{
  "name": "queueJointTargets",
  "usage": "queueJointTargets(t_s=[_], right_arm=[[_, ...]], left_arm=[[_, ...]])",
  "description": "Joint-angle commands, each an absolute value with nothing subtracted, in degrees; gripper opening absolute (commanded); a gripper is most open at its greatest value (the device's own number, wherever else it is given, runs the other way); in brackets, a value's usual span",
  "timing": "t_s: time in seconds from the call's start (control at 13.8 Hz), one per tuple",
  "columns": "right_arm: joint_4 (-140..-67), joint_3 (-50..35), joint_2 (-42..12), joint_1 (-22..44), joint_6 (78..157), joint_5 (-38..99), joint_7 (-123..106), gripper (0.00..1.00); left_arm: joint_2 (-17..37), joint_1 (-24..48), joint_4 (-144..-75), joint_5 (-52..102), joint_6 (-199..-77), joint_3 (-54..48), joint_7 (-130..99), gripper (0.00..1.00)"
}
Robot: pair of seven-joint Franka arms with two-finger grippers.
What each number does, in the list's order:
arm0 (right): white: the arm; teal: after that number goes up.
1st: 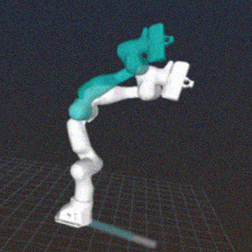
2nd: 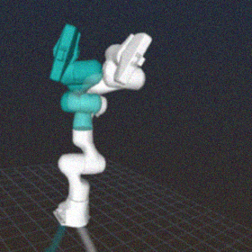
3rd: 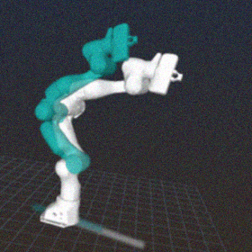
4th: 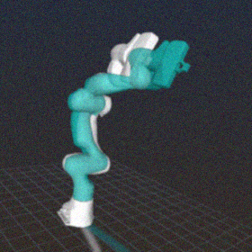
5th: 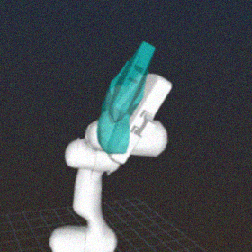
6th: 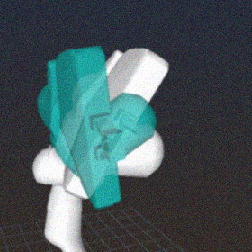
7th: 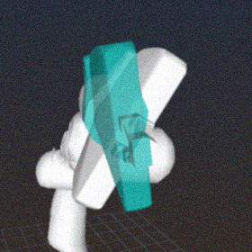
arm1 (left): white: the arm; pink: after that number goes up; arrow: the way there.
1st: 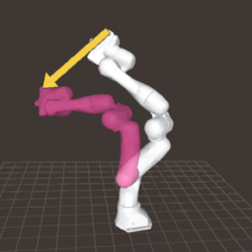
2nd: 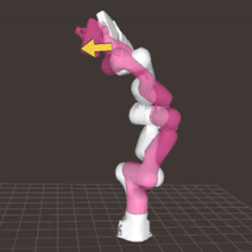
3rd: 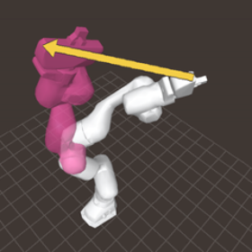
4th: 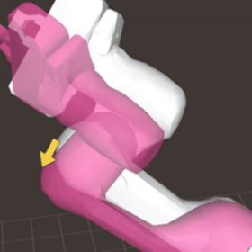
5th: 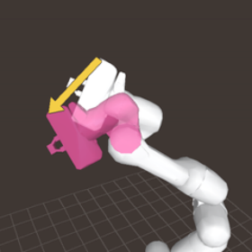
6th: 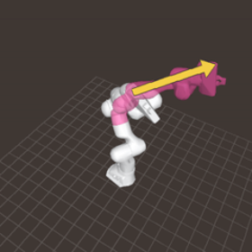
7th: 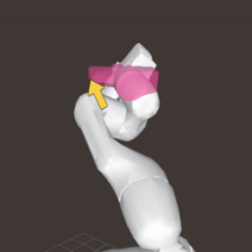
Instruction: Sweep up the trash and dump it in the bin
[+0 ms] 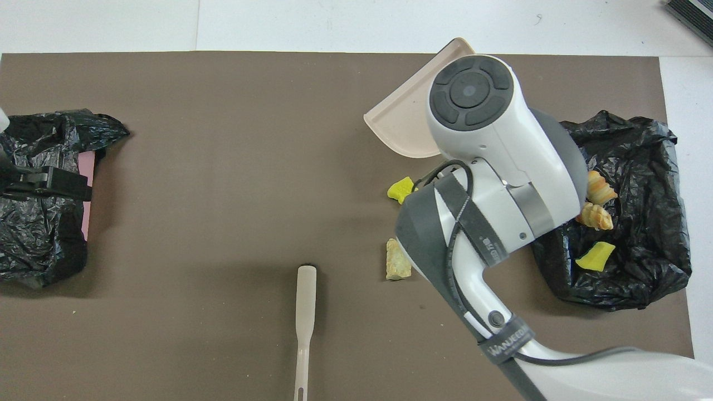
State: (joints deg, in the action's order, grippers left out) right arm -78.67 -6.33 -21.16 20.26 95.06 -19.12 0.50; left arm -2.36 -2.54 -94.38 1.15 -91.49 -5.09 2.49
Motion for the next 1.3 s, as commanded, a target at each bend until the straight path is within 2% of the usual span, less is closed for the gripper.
queueJointTargets(t_s=[0.0,0.29,0.51,0.87,1.08,1.23], right_arm=[[-69.0,-6.2,-27.5,22.6,92.7,-11.5,14.3,0.00],[-62.4,-6.3,-35.8,27.4,94.0,-6.5,32.0,0.00],[-59.2,-6.2,-41.3,30.2,97.9,-1.8,42.8,0.00],[-59.0,-6.5,-45.3,33.8,104.4,2.3,44.6,0.00],[-59.7,-7.7,-45.4,34.9,107.2,2.2,44.6,0.00],[-60.1,-7.8,-45.4,34.8,106.4,2.5,44.6,0.00]], left_arm=[[-2.0,-3.4,-93.4,0.2,-90.6,-5.3,4.7,1.00],[-2.0,-3.3,-93.6,0.2,-91.0,-5.3,4.8,1.00],[-2.0,-3.3,-93.5,0.2,-91.1,-5.3,5.0,1.00],[-2.0,-3.2,-93.6,0.2,-91.0,-5.4,4.9,1.00],[-2.0,-2.8,-94.2,0.2,-91.1,-5.4,4.9,1.00],[-1.9,-2.7,-94.7,0.1,-91.1,-5.4,5.9,1.00]])
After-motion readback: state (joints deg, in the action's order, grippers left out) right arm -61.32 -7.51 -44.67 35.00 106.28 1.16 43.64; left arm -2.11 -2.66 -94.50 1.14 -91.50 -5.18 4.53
